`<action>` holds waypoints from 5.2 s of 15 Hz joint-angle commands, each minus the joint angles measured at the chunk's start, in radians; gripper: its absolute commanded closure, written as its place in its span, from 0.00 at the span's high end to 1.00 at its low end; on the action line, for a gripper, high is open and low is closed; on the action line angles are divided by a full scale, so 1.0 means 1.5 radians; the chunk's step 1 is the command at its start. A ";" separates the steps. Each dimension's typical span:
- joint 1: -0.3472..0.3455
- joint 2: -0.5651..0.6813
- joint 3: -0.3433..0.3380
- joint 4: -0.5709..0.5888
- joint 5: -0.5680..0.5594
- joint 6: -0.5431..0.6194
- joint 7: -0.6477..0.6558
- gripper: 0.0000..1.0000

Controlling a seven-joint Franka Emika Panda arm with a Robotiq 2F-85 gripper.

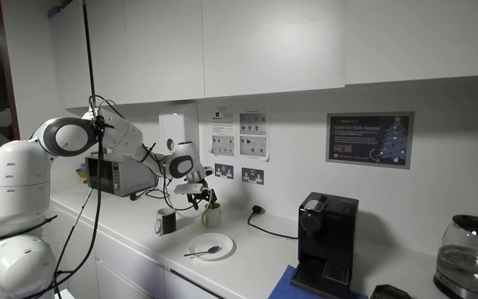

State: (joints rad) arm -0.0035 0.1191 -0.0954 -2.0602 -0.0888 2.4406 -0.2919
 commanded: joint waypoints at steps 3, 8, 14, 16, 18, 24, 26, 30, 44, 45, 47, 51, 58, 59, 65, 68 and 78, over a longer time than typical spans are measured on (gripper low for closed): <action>-0.018 0.051 0.033 0.064 0.077 -0.006 0.004 1.00; -0.022 0.072 0.039 0.076 0.100 -0.010 0.015 1.00; -0.033 0.089 0.040 0.082 0.124 -0.010 0.035 1.00; -0.035 0.093 0.040 0.085 0.124 -0.012 0.038 0.90; -0.035 0.096 0.040 0.086 0.120 -0.010 0.040 0.67; -0.028 0.084 0.035 0.080 0.093 -0.009 0.054 0.23; -0.024 0.080 0.032 0.078 0.079 -0.011 0.062 0.07; -0.016 0.063 0.031 0.064 0.049 -0.020 0.084 0.04; -0.010 -0.081 0.046 -0.090 0.017 0.006 0.079 0.04; -0.011 -0.096 0.045 -0.104 0.016 0.008 0.079 0.04; -0.010 -0.122 0.045 -0.129 0.012 0.010 0.081 0.04; -0.015 -0.169 0.042 -0.176 -0.032 0.017 0.098 0.04; -0.029 -0.252 0.046 -0.241 -0.128 0.014 0.128 0.04; -0.032 -0.264 0.049 -0.248 -0.147 0.015 0.136 0.04; -0.036 -0.313 0.065 -0.272 -0.231 0.006 0.168 0.04; -0.035 -0.326 0.078 -0.273 -0.253 -0.003 0.182 0.04; -0.021 -0.334 0.139 -0.281 -0.305 -0.020 0.201 0.04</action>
State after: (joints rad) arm -0.0321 -0.3324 0.0824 -2.4626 -0.4933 2.4328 -0.0254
